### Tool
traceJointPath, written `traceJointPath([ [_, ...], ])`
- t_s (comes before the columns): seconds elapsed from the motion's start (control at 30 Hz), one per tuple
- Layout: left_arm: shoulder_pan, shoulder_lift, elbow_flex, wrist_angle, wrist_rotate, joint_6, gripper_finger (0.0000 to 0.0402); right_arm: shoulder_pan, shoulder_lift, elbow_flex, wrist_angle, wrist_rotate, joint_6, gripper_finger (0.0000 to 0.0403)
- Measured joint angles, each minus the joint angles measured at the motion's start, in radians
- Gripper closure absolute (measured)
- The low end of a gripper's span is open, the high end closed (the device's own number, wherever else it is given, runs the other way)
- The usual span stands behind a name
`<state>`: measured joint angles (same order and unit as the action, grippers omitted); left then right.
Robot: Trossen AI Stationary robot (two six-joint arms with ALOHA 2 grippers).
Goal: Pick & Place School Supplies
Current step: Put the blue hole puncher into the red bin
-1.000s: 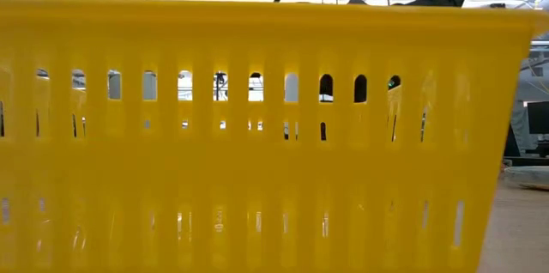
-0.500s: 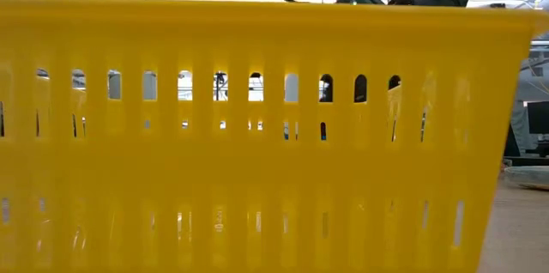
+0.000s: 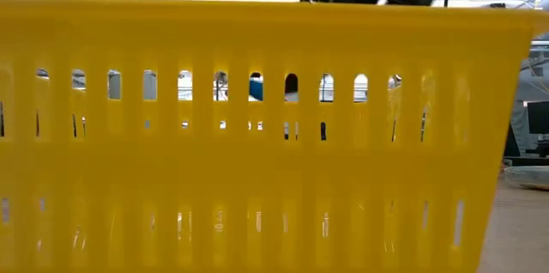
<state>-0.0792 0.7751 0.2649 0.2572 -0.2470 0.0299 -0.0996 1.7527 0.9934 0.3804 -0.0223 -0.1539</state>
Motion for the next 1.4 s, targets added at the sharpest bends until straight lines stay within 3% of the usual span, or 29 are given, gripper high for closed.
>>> traceJointPath([
  [0.23, 0.0, -0.09, 0.0, -0.07, 0.0, -0.007, 0.0176, -0.104, 0.004, 0.127, -0.008, 0.025, -0.078, 0.037],
  [0.43, -0.016, -0.131, 0.0, -0.094, 0.0, -0.012, 0.0176, -0.181, 0.097, 0.243, -0.029, 0.017, -0.094, 0.037],
  [0.8, -0.041, -0.135, 0.0, -0.107, -0.027, -0.016, 0.0176, -0.205, 0.321, 0.519, -0.311, -0.007, -0.147, 0.037],
  [1.4, -0.068, -0.135, 0.0, -0.115, -0.066, -0.025, 0.0176, -0.242, 0.354, 0.556, -0.441, 0.021, -0.128, 0.037],
])
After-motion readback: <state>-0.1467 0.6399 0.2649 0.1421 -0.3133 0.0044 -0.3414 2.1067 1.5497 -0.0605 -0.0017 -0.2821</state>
